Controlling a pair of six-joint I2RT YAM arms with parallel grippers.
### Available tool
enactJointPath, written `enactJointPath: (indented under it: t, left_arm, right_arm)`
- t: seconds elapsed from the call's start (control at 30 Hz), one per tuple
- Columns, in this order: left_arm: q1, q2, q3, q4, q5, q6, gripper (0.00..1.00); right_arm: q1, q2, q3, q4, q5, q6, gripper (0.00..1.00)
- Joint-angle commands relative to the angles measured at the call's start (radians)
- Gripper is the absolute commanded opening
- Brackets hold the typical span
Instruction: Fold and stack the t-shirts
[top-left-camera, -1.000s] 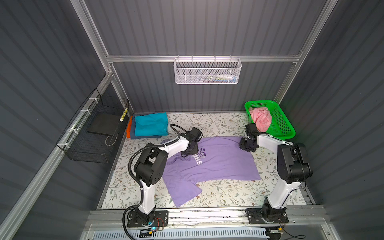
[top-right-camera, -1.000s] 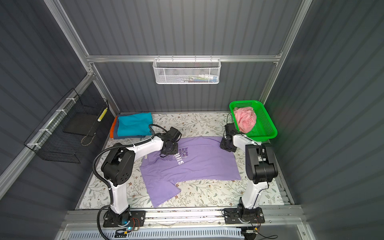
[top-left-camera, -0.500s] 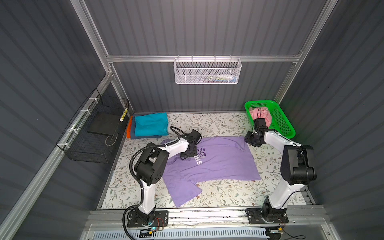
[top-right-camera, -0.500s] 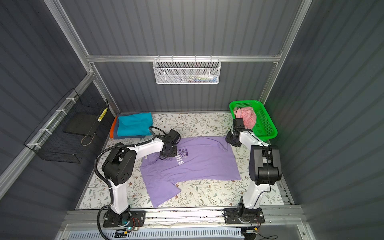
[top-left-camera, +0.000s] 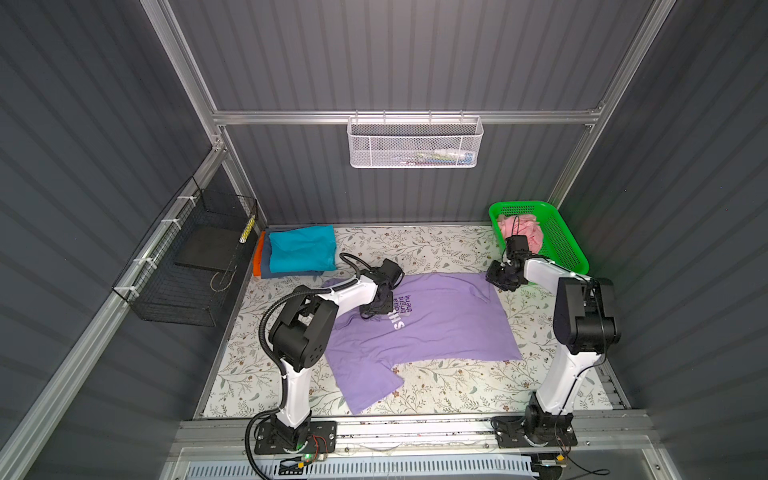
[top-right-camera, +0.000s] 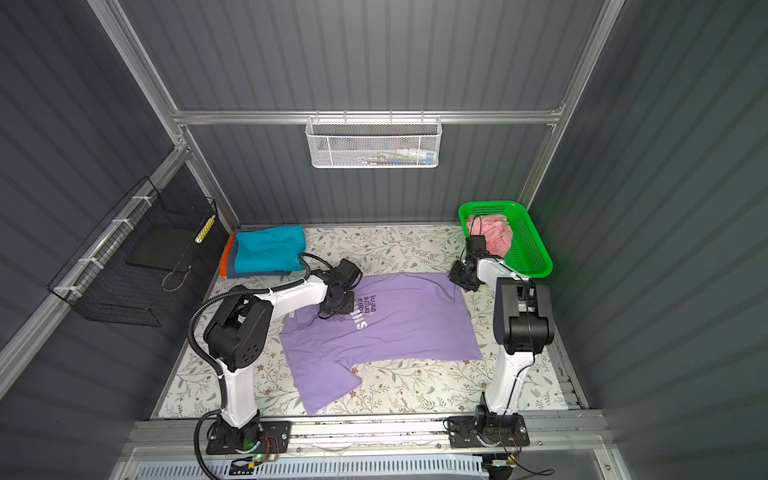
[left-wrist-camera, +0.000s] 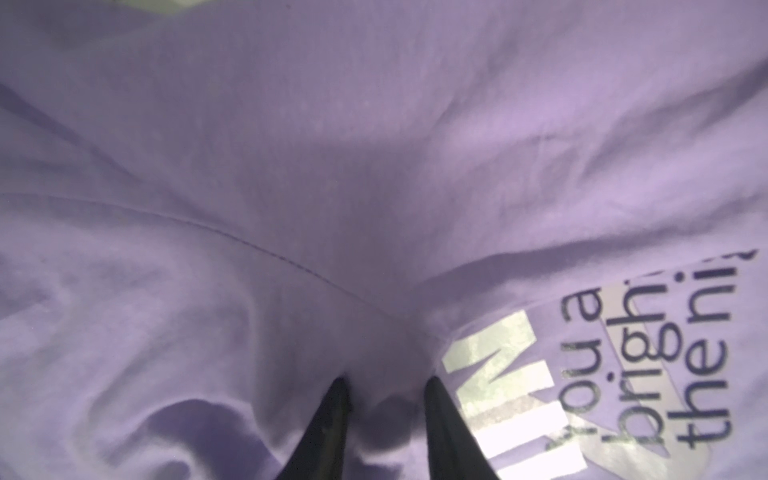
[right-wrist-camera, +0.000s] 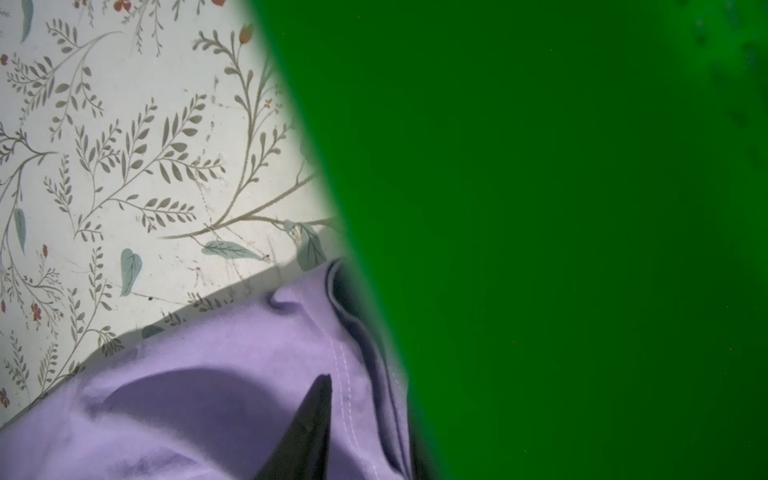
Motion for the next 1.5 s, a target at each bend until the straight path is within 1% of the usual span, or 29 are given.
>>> enactJointPath:
  t: [0.0,0.07,0.17,0.3,0.4,0.57,0.7,0.77,0.83,0.9,0.97,1.1,1.2,1.37,1.47]
  left_arm:
    - [-0.007,0.035,-0.012,-0.042,-0.005,-0.002,0.34]
    - [-0.007,0.037,-0.016,-0.044,-0.009,-0.002,0.33]
    - [-0.007,0.033,-0.045,-0.043,-0.015,-0.011,0.28]
    - [-0.007,-0.003,-0.118,-0.041,-0.034,-0.028,0.27]
    - [-0.005,-0.041,-0.180,-0.048,-0.063,-0.034,0.28]
    - [0.040,-0.101,-0.274,-0.048,-0.087,-0.042,0.28]
    - [0.085,-0.138,-0.299,-0.041,-0.098,-0.024,0.28]
    - [0.099,-0.142,-0.289,-0.042,-0.097,-0.011,0.28]
    - [0.104,-0.140,-0.274,-0.044,-0.096,-0.003,0.28]
    - [0.103,-0.138,-0.261,-0.040,-0.087,0.002,0.29]
    - [0.103,-0.134,-0.253,-0.038,-0.080,0.002,0.29]
    - [0.103,-0.123,-0.250,-0.032,-0.070,-0.002,0.29]
    - [0.102,-0.117,-0.253,-0.030,-0.066,-0.003,0.29]
    - [0.103,-0.113,-0.257,-0.032,-0.065,-0.004,0.29]
    - [0.102,-0.106,-0.252,-0.033,-0.065,-0.004,0.29]
  right_arm:
    - [0.001,0.019,0.000,-0.035,-0.025,0.014,0.34]
    - [0.003,0.007,-0.017,-0.034,-0.018,0.016,0.37]
    - [0.010,-0.019,-0.035,-0.035,-0.001,0.004,0.38]
    - [0.034,-0.095,-0.069,-0.034,0.053,-0.012,0.39]
    - [0.060,-0.158,-0.084,-0.049,0.104,-0.021,0.44]
    - [0.120,-0.243,-0.123,-0.061,0.150,-0.019,0.56]
    - [0.160,-0.268,-0.171,-0.041,0.132,-0.006,0.57]
    - [0.165,-0.254,-0.184,-0.035,0.090,-0.006,0.55]
    - [0.165,-0.218,-0.183,0.013,0.029,-0.012,0.51]
    - [0.165,-0.173,-0.162,0.024,-0.021,-0.017,0.46]
    - [0.165,-0.133,-0.139,0.037,-0.049,-0.017,0.44]
    - [0.167,-0.056,-0.079,0.048,-0.083,-0.015,0.42]
    - [0.166,-0.007,-0.028,0.037,-0.082,-0.022,0.43]
    - [0.167,0.032,0.007,0.037,-0.077,-0.026,0.43]
    - [0.167,0.046,0.017,0.043,-0.084,-0.023,0.40]
